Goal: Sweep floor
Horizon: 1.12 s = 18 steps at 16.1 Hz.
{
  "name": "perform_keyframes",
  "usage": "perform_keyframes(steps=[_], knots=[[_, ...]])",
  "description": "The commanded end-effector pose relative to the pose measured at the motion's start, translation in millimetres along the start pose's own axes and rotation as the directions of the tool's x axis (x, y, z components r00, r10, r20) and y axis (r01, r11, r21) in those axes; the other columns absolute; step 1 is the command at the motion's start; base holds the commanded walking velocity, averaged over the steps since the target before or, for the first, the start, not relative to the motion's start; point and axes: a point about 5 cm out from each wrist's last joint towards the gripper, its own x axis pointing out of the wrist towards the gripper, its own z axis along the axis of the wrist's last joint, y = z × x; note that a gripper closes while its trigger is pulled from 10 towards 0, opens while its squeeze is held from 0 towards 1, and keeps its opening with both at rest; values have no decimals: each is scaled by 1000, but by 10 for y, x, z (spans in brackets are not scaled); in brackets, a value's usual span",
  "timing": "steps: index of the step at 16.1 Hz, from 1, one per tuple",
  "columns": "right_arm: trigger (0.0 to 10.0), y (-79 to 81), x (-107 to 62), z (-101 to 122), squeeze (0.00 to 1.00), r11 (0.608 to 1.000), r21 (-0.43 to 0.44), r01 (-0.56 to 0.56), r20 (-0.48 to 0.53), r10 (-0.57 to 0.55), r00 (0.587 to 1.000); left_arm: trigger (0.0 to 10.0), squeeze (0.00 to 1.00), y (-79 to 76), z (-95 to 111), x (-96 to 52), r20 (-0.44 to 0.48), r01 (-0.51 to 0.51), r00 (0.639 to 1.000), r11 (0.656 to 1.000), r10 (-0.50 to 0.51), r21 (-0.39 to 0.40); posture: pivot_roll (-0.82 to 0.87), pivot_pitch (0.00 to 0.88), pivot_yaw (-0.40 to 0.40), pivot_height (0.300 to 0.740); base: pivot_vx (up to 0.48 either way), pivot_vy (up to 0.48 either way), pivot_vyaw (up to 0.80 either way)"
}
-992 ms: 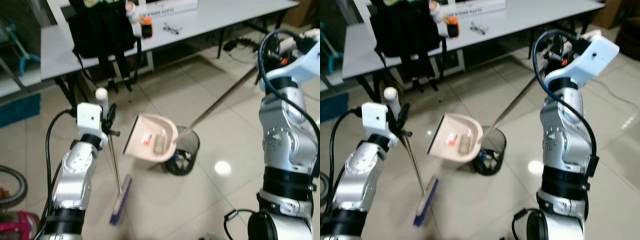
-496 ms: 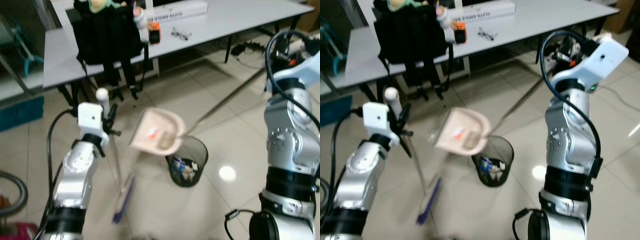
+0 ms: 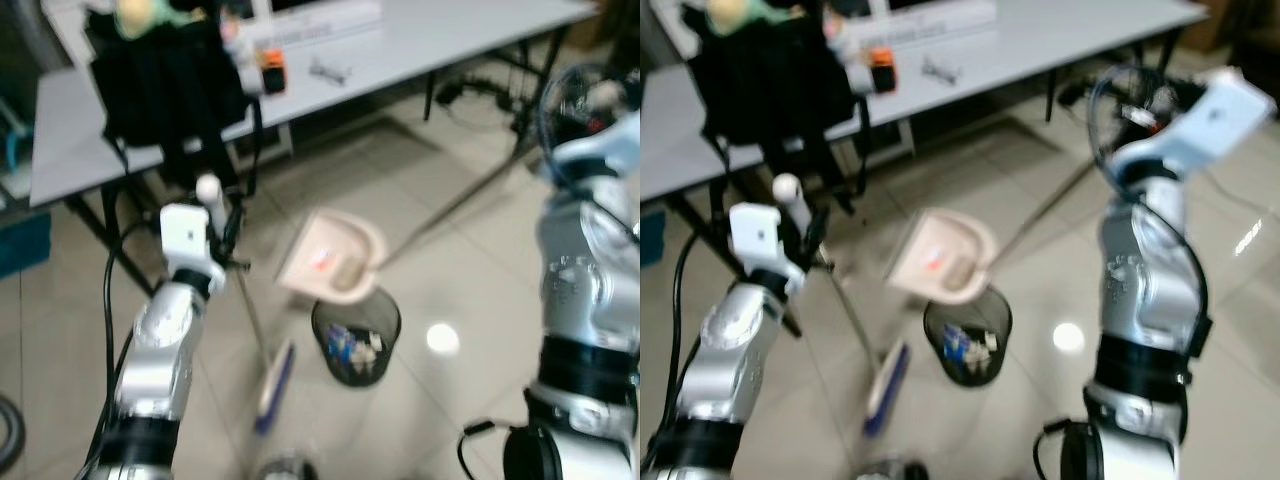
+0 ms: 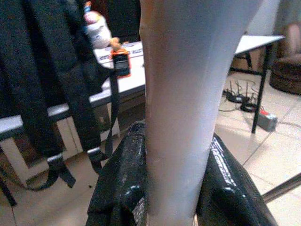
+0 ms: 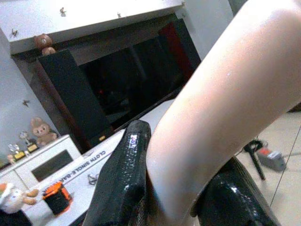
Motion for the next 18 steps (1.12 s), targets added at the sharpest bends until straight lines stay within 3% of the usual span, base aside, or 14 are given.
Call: perform_keyframes(steps=[1,11,15,18], knots=[[10000,2,5,121,0,1000,17,-3,55,2,998,10000,0,35,77,5,27,5,1000,1000,-6,21,-20,49,111,740,0,0,0],[10000,-53,16,140,0,998,-67,5,73,0,997,10000,0,27,49,0,10,21,1000,1000,-21,4,-21,56,110,740,0,0,0],[10000,134,-60,107,0,954,-241,-180,81,205,975,10000,0,16,39,1,3,31,1000,1000,-31,3,-21,63,112,740,0,0,0],[10000,228,-112,68,0,914,-314,-255,78,293,953,10000,0,16,37,0,-1,34,999,999,-34,3,-20,65,113,740,0,0,0]])
